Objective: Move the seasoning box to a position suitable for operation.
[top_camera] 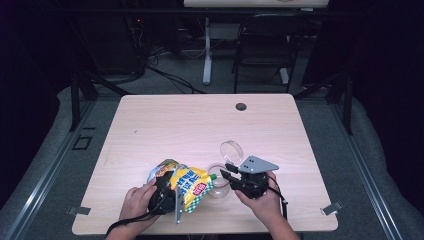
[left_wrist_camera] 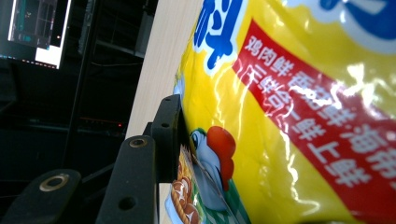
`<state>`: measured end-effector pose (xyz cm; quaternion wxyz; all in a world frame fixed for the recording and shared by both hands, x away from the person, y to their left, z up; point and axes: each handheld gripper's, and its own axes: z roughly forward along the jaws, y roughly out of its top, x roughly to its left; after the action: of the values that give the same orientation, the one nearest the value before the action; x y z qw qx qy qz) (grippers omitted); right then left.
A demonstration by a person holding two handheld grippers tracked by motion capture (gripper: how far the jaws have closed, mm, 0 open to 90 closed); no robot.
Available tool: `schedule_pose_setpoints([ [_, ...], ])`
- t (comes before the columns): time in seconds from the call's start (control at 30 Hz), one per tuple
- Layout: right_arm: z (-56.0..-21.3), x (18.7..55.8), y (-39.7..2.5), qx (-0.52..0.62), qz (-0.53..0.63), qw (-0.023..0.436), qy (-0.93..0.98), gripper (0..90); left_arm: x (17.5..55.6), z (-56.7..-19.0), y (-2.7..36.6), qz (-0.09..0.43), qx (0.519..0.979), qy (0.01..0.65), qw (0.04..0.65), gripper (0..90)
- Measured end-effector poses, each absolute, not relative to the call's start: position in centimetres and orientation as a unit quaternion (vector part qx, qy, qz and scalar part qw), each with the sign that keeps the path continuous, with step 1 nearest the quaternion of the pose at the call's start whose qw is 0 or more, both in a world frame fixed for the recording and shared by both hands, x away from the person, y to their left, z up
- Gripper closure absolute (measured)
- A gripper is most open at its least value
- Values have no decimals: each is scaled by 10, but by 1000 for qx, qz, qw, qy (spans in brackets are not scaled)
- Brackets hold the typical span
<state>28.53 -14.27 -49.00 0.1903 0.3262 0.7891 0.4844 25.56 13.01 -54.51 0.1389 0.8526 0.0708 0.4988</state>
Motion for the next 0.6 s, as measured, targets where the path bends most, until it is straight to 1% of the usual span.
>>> schedule_pose_setpoints([
  [0.4,-496,285,-137,320,480,187,795,707,260,-539,128,513,850,38,111,605],
  [0.47,-497,286,-134,326,480,185,793,727,261,-537,126,518,849,31,103,605],
  [0.6,-499,286,-130,325,482,185,792,734,262,-536,125,521,847,24,99,605],
])
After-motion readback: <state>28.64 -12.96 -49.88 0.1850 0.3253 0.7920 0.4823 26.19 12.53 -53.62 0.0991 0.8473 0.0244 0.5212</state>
